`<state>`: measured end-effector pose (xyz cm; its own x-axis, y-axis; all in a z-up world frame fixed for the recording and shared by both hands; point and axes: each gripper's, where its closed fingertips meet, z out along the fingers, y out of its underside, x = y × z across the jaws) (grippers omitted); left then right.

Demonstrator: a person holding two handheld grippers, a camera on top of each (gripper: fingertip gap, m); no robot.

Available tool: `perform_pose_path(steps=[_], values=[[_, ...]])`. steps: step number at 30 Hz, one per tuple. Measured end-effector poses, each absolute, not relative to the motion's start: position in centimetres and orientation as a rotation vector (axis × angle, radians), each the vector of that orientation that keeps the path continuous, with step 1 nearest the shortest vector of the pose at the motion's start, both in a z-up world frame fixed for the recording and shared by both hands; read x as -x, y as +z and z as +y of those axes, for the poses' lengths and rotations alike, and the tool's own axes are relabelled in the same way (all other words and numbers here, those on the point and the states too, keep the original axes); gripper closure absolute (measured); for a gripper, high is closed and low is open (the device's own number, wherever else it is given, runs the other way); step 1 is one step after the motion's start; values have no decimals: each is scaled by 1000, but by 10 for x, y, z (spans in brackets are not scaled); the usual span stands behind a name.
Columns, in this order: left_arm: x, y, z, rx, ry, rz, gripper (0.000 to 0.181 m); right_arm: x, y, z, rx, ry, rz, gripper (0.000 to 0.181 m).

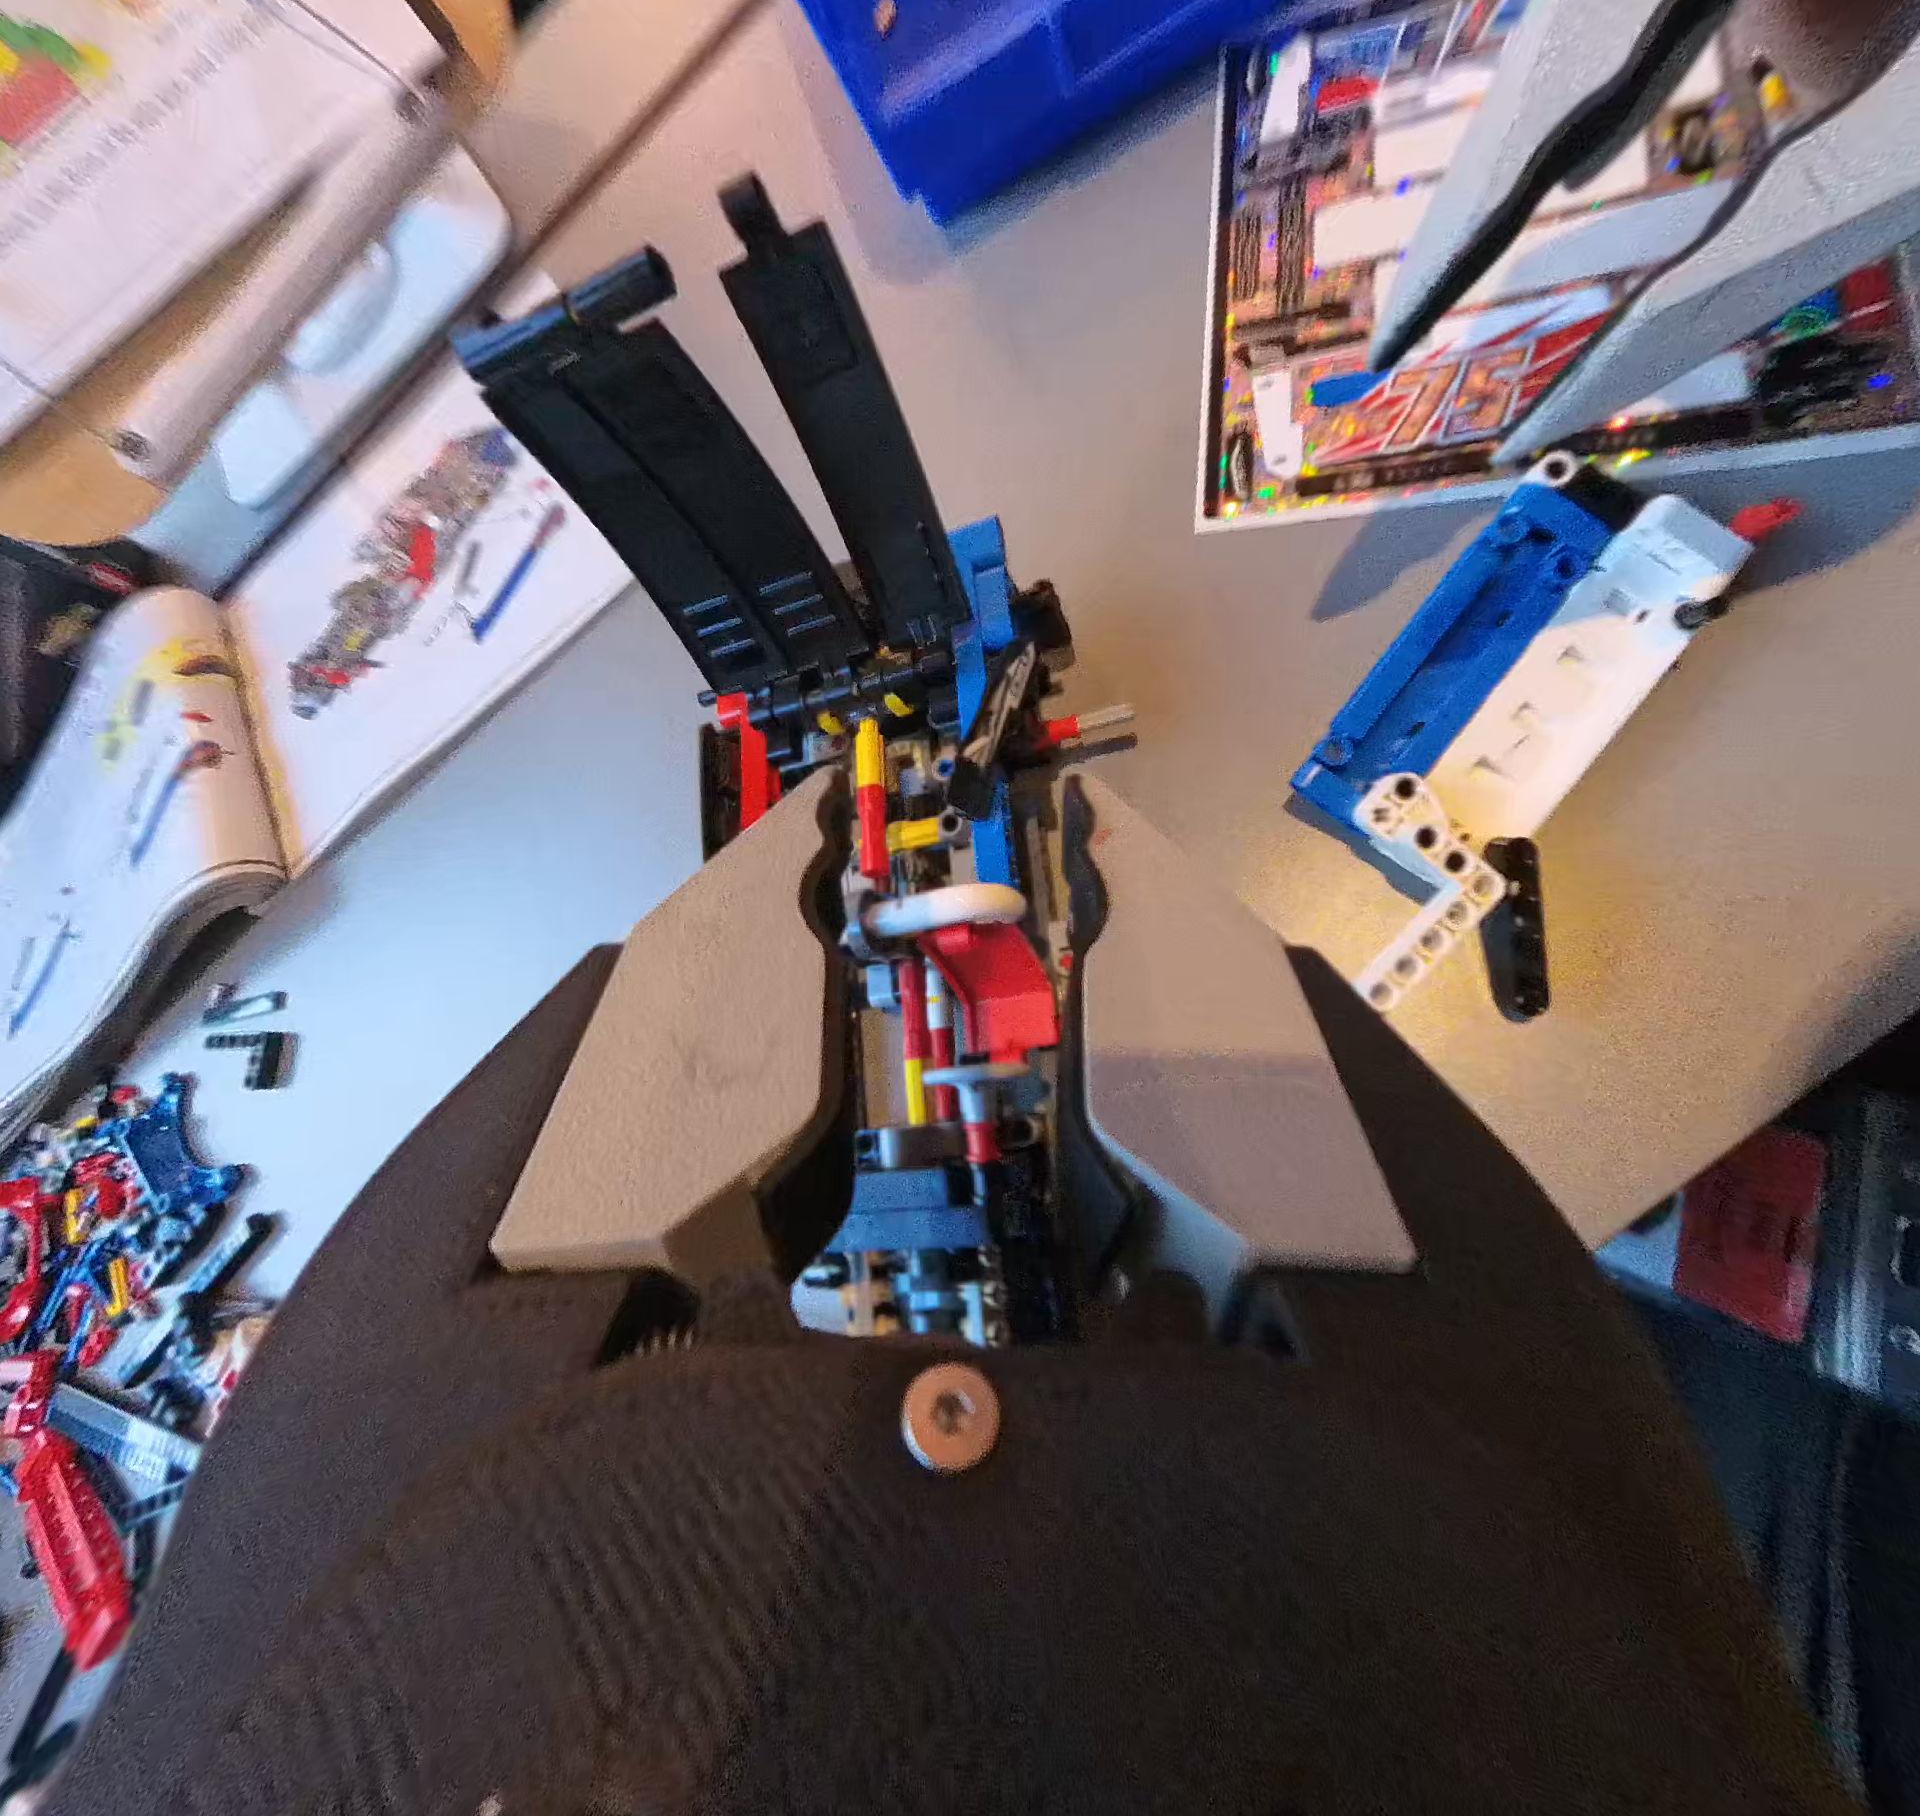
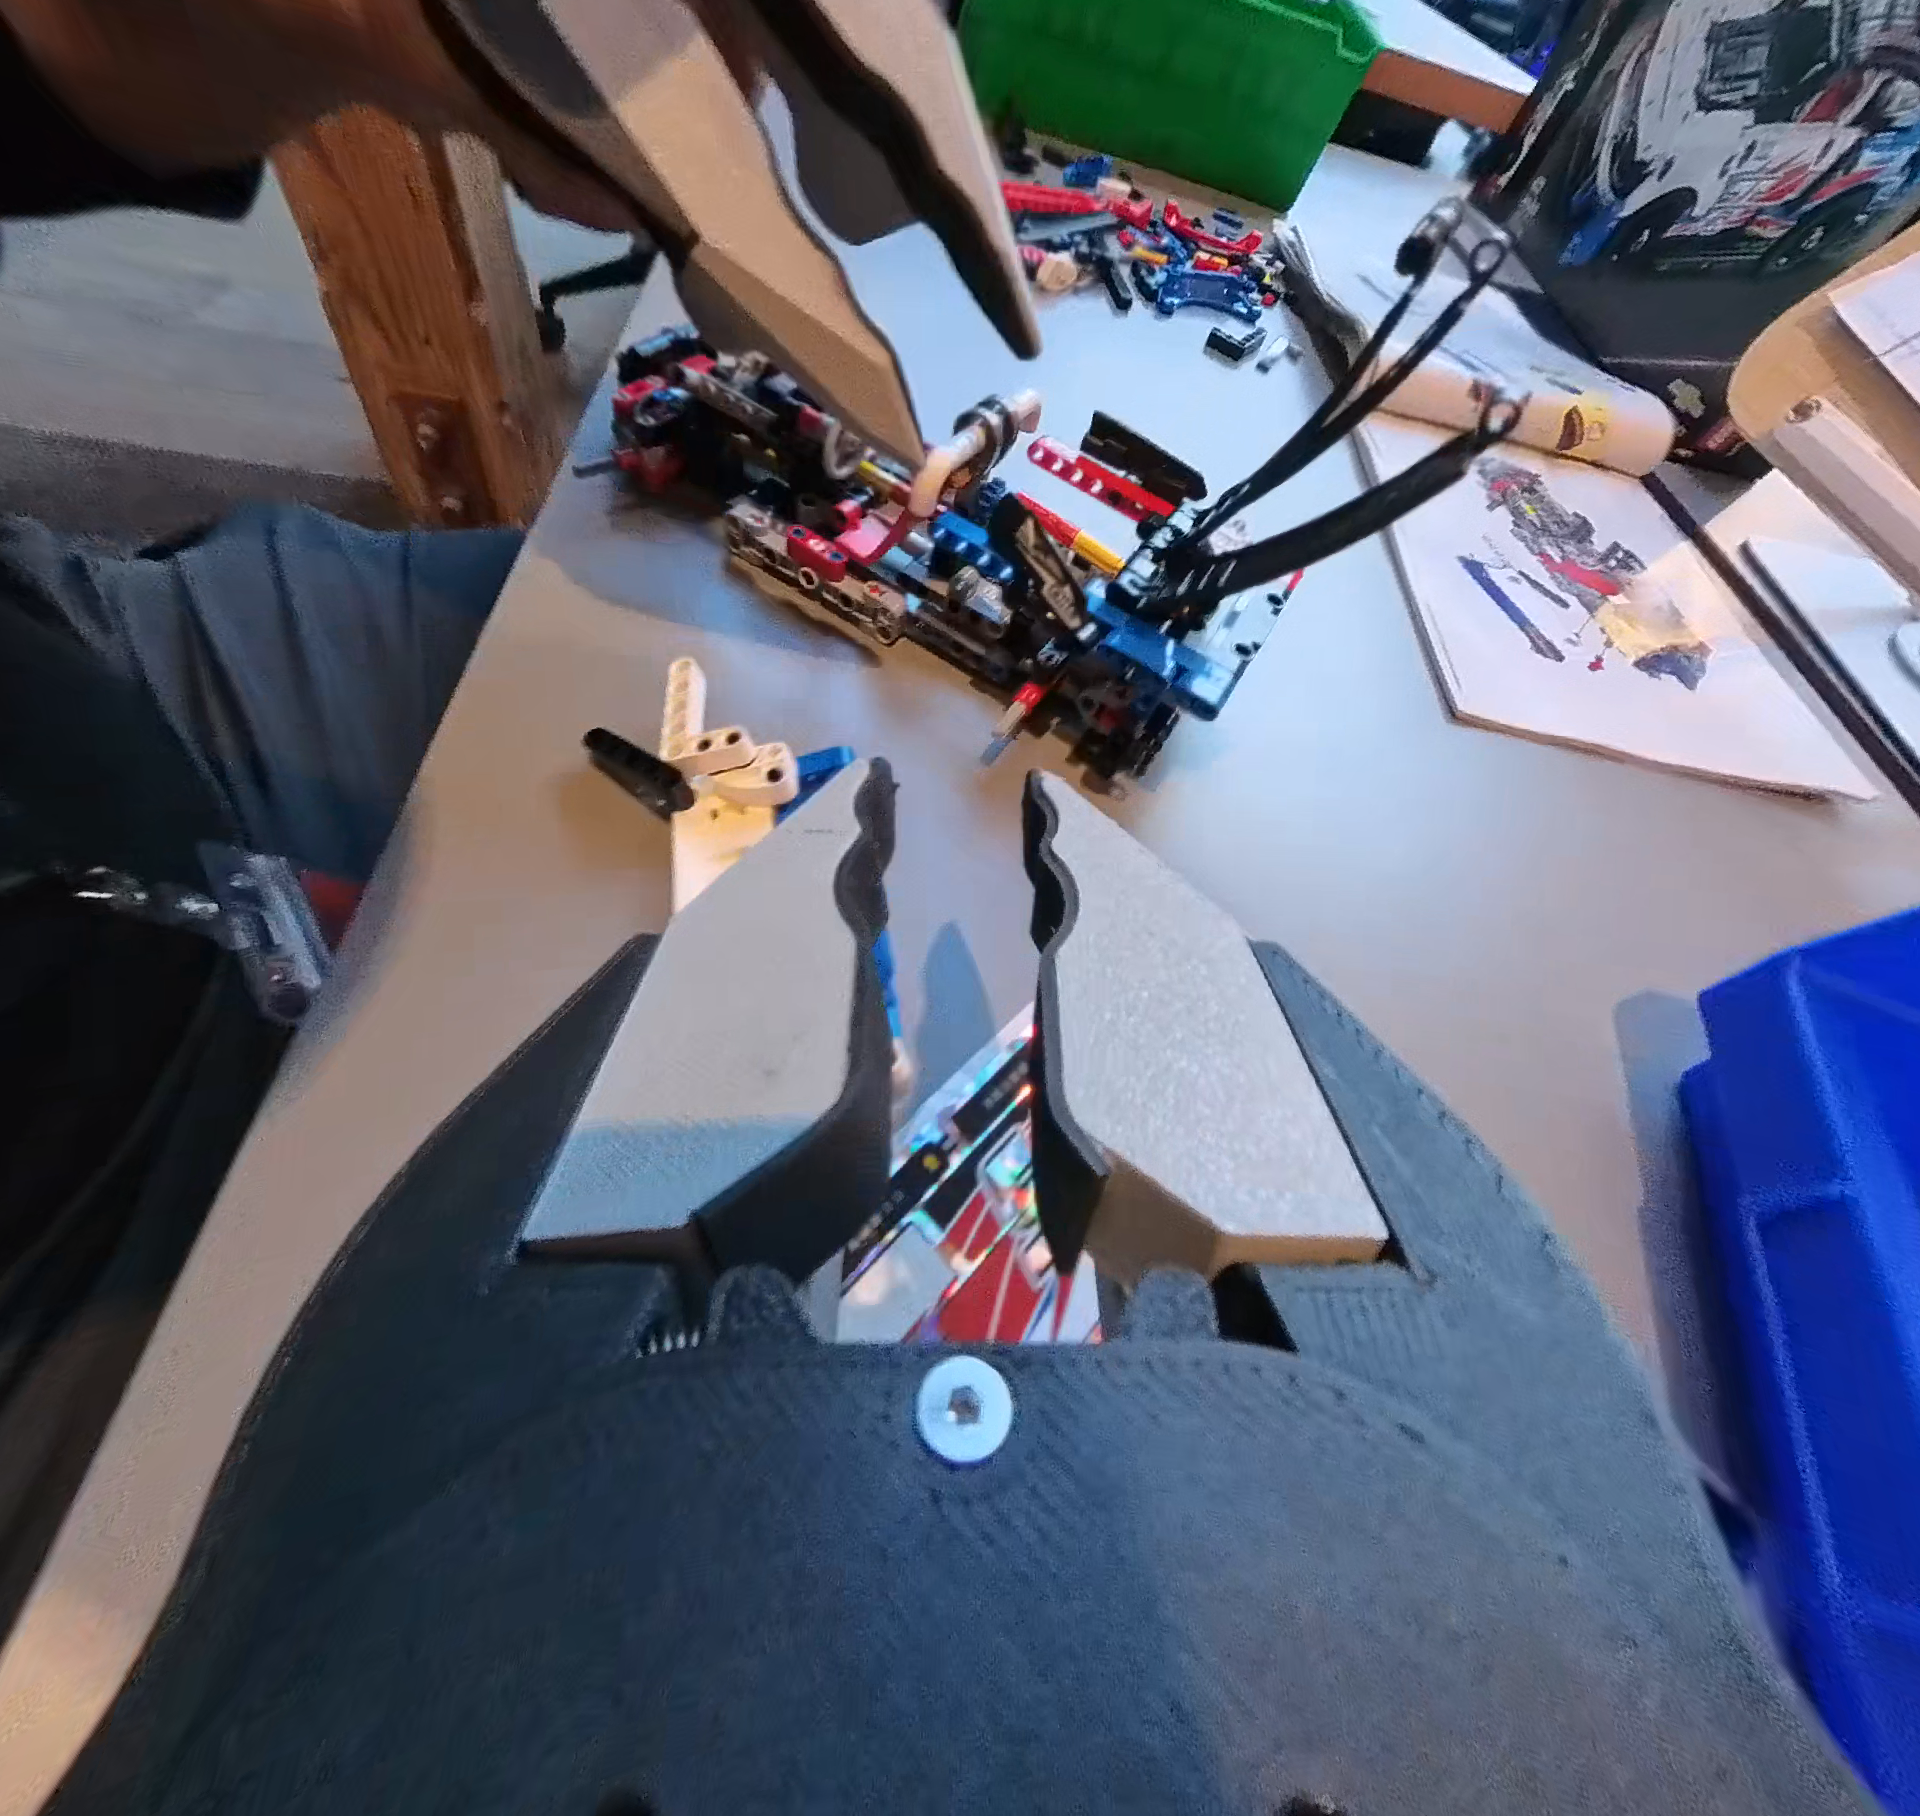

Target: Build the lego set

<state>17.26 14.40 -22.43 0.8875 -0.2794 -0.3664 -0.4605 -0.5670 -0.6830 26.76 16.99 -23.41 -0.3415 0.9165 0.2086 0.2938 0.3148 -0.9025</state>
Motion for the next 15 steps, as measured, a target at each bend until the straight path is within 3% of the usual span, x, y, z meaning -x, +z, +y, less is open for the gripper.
perform_pose_path(steps=[8, 15], values=[[-169, -273, 164, 2547, 101, 559, 139, -238, -244, 174, 1149, 994, -1781, 169], [-166, -278, 172, 2584, 199, 604, 149, -236, -242, 179, 1211, 1093, -1709, 168]])
